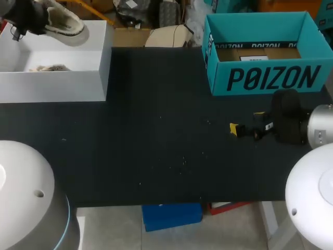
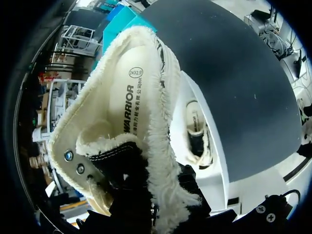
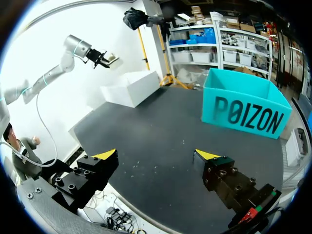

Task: Take the shoe out of the shoebox, open the shoe tongue, remove and reinsert the insole, then place the shoe into the shoebox

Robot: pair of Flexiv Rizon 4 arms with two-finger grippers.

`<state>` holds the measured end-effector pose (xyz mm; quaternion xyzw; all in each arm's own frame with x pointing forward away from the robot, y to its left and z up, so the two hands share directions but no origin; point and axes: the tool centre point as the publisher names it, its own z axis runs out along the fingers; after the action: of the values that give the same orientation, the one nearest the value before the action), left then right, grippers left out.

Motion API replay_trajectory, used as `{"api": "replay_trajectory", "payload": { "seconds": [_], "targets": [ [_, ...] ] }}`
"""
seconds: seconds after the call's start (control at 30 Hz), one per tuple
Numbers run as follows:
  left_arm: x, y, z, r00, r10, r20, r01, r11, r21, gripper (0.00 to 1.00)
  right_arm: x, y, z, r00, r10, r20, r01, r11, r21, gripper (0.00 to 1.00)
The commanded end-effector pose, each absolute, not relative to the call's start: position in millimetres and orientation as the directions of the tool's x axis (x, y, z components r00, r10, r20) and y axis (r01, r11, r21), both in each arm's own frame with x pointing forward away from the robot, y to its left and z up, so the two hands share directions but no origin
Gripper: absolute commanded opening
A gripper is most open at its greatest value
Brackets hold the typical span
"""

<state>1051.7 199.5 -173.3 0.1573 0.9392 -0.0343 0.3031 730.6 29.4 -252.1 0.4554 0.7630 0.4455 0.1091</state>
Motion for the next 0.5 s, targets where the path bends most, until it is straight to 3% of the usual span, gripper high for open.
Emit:
{"api": "replay_trajectory", "payload": {
  "seconds": [0.03, 0.5],
  "targets": [
    [1082, 205, -168, -0.837, 0.166, -0.522, 0.204, 0.979, -0.015, 0.0, 730, 30, -254, -0.56, 0.793, 0.239, 0.596, 0.185, 0.781, 1.0],
    [1116, 208, -180, -0.885, 0.046, -0.464, 0.071, 0.997, -0.037, 0.0, 730, 30, -254, -0.56, 0.793, 0.239, 0.596, 0.185, 0.781, 1.0]
  ]
}}
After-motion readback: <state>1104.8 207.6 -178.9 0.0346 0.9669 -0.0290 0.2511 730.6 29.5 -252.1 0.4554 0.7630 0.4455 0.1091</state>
